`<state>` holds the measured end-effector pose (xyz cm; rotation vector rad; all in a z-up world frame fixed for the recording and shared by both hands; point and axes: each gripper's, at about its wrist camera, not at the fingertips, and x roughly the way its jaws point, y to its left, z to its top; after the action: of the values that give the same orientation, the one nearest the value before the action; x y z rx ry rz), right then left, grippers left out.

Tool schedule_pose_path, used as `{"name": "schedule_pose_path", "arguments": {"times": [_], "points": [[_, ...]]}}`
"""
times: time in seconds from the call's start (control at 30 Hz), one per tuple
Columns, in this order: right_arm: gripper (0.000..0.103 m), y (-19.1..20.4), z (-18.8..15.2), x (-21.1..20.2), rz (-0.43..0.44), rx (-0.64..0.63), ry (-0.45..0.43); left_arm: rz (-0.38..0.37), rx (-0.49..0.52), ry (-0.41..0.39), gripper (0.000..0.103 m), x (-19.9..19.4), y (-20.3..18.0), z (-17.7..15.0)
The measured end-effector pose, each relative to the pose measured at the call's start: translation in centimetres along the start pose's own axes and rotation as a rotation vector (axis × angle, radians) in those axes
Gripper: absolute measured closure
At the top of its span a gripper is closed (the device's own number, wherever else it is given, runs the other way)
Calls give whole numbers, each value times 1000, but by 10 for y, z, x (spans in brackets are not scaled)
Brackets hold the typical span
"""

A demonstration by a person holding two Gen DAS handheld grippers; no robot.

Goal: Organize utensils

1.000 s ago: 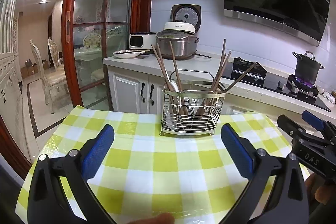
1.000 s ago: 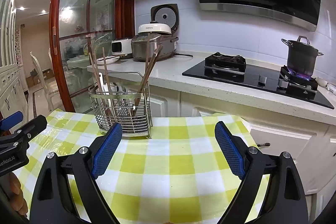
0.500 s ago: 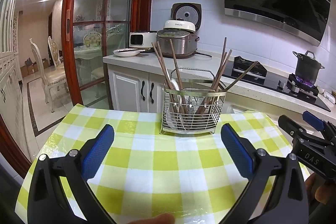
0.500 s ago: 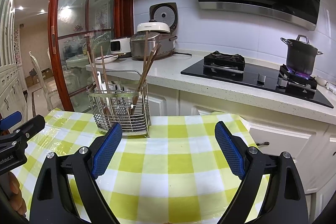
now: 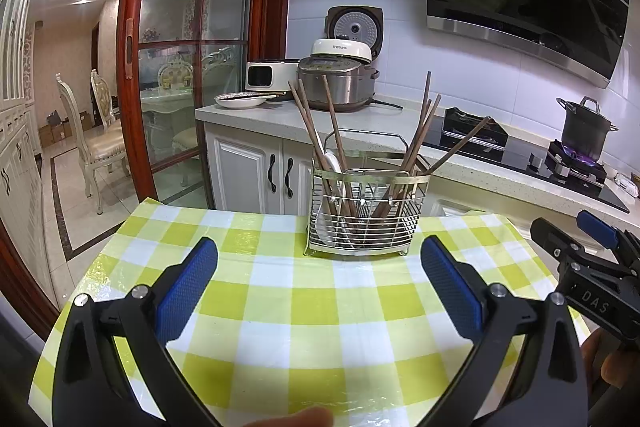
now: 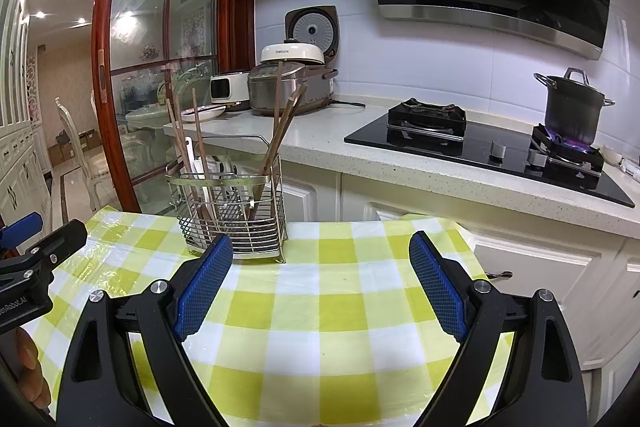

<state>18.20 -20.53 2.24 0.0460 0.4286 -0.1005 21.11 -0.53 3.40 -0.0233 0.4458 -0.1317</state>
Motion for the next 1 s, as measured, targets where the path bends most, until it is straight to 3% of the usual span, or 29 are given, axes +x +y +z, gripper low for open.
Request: {"name": "schedule_pose_path", "arguments": {"times": [1.0], "points": [[19,-2,0,1,-1,-2,1,0,1,-1,5,0,0,0]]}}
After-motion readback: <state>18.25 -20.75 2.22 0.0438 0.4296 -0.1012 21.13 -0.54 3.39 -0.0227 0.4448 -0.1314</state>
